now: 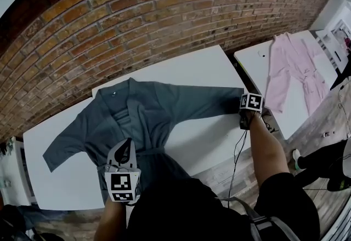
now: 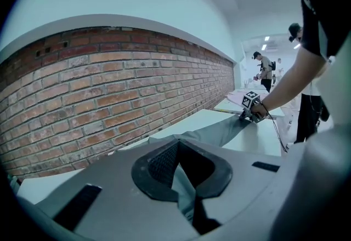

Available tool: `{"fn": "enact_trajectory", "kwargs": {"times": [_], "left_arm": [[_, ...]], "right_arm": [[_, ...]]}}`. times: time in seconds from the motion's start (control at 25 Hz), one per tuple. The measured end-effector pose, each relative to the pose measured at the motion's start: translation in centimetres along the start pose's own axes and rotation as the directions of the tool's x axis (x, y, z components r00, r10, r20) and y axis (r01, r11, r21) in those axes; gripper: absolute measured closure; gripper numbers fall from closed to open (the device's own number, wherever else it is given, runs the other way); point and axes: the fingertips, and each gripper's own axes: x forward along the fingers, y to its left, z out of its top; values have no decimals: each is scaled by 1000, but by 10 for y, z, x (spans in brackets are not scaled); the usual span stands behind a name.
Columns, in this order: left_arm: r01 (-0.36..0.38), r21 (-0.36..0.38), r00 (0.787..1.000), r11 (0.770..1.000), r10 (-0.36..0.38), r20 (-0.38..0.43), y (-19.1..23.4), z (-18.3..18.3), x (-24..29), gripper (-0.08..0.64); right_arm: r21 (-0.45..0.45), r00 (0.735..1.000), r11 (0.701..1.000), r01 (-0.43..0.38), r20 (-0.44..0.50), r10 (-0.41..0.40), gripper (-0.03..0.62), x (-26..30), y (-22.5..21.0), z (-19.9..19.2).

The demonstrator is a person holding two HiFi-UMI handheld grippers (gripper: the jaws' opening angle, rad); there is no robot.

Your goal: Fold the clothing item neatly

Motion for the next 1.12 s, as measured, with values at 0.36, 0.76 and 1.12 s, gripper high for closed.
{"fn": "enact_trajectory", "kwargs": {"times": [0.36,0.76,1.12], "left_arm": [[-32,-7,999,999,32,-25,10,-11,-3,565],[-38,-18,999,999,38,-28,14,-16,-9,565],[-47,-47,999,998,46,-27,22,-23,-13,565]], "right_arm": [[-57,999,998,-5,-39,3,557,-1,1,-2],[-68,985,989,-134,97,140,568,-25,43,24],[-271,947,934,-231,158,280,568,-79,129,53]]}}
